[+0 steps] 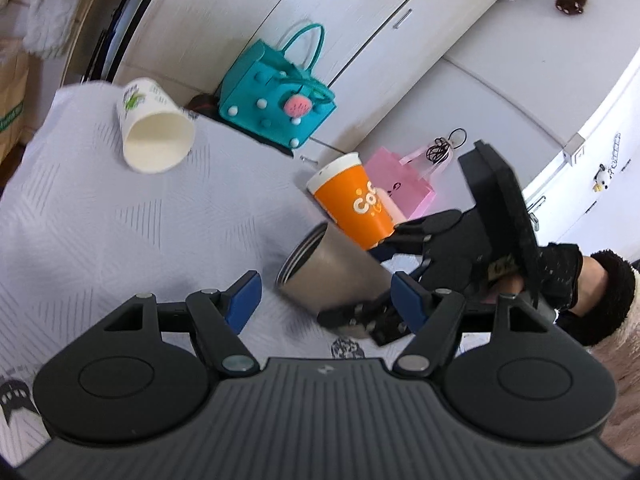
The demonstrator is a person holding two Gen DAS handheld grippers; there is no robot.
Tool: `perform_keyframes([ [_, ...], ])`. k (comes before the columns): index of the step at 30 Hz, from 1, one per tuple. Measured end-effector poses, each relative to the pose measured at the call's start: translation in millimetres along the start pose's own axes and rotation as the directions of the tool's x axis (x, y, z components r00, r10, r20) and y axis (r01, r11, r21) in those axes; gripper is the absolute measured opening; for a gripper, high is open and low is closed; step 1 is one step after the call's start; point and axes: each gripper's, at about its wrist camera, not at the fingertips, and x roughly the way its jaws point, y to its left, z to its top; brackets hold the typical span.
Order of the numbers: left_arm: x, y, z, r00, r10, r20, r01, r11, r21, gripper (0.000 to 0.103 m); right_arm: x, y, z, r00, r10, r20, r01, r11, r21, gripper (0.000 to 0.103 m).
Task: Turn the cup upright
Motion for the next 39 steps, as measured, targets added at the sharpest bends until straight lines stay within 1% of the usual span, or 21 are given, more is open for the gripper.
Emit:
perform_keyframes([
  [5,16.1,6.7,-6.5,0.999,-0.016,-0.040,0.014,0.998,-0.058,0.071,-9.9,4.7,-8.7,0.999,-0.033,0.039,0.035,0.999,-0.041,0.084],
  [7,24.3,6.9,-8.2,0.998,-0.012,-0.054,0.008,0.997,-0.082,0.071,-19.4,0.5,-9.9,0.998,-0.041,0.056,0.045,0.997,-0.064,0.086],
  [9,29.7,5.3,-9.5,0.997,-0.007,-0.071,0.000,0.996,-0.094,0.071,-29.2,-1.4,-15.1,0.997,-0.019,0.072,0.025,0.996,-0.084,0.091],
  [11,35.6,2.4,-11.2,0.997,-0.001,-0.083,-0.008,0.994,-0.108,0.071,-38.9,-3.9,-23.1,0.995,-0.010,0.096,0.019,0.996,-0.092,0.091],
  [15,53.7,-2.9,-17.0,0.992,-0.029,-0.122,0.009,0.988,-0.157,0.071,-47.5,-12.1,-29.8,0.992,0.016,0.125,-0.005,0.996,-0.087,0.091],
  [16,59.7,-5.0,-19.4,0.991,-0.033,-0.130,0.012,0.987,-0.161,0.071,-48.6,-14.5,-30.7,0.991,0.035,0.132,-0.024,0.996,-0.084,0.091],
  [17,62.9,-6.5,-21.4,0.993,-0.019,-0.120,-0.001,0.987,-0.160,0.075,-48.1,-15.8,-31.1,0.989,0.054,0.135,-0.043,0.996,-0.082,0.091],
  [18,65.5,-7.6,-22.9,0.993,0.001,-0.116,-0.020,0.987,-0.159,0.076,-47.0,-15.8,-32.1,0.990,0.058,0.128,-0.047,0.995,-0.090,0.091],
  [19,67.9,-6.7,-23.8,0.994,0.011,-0.113,-0.029,0.986,-0.164,0.076,-45.9,-14.9,-33.8,0.990,0.048,0.130,-0.035,0.994,-0.102,0.091],
  [20,69.8,-4.8,-24.5,0.994,0.012,-0.109,-0.032,0.983,-0.178,0.076,-44.9,-14.5,-36.0,0.989,0.057,0.137,-0.042,0.993,-0.112,0.090],
  [22,75.6,0.1,-26.1,0.994,-0.001,-0.108,-0.023,0.975,-0.222,0.076,-40.8,-14.6,-39.3,0.986,0.087,0.142,-0.073,0.992,-0.099,0.090],
  [24,80.8,2.7,-26.7,0.995,-0.008,-0.101,-0.018,0.968,-0.252,0.076,-37.3,-14.4,-41.8,0.982,0.103,0.155,-0.087,0.991,-0.103,0.085],
  [25,84.3,1.4,-26.2,0.995,-0.017,-0.099,-0.009,0.967,-0.253,0.076,-36.1,-14.1,-42.5,0.981,0.103,0.167,-0.085,0.990,-0.111,0.084],
  [27,87.1,-2.0,-27.5,0.994,-0.068,-0.090,0.043,0.967,-0.252,0.077,-33.6,-15.6,-42.9,0.976,0.113,0.188,-0.092,0.989,-0.113,0.081],
  [28,87.6,-4.8,-28.3,0.994,-0.070,-0.079,0.049,0.968,-0.245,0.078,-32.1,-16.9,-42.9,0.972,0.130,0.194,-0.110,0.988,-0.110,0.081],
  [29,88.4,-7.8,-28.6,0.996,-0.052,-0.070,0.035,0.973,-0.230,0.079,-30.6,-18.0,-42.6,0.970,0.141,0.198,-0.121,0.987,-0.107,0.081],
  [31,92.8,-10.4,-28.6,0.997,-0.014,-0.076,-0.003,0.976,-0.219,0.079,-28.2,-18.3,-43.2,0.966,0.150,0.208,-0.128,0.985,-0.118,0.081],
  [34,102.6,-4.2,-30.9,0.997,-0.007,-0.082,-0.015,0.965,-0.262,0.081,-28.4,-19.2,-44.9,0.962,0.156,0.222,-0.134,0.985,-0.113,0.081],
  [36,105.0,0.3,-31.7,0.997,-0.025,-0.068,0.003,0.954,-0.301,0.081,-28.8,-19.9,-47.3,0.962,0.147,0.230,-0.133,0.988,-0.073,0.081],
  [37,106.5,0.6,-30.9,0.997,-0.029,-0.066,0.006,0.950,-0.313,0.080,-29.2,-20.8,-49.1,0.962,0.138,0.234,-0.136,0.990,-0.026,0.081],
  [39,108.0,-3.6,-30.3,0.998,-0.032,-0.061,0.012,0.952,-0.306,0.084,-30.5,-21.0,-56.3,0.955,0.146,0.257,-0.161,0.986,0.038,0.081],
])
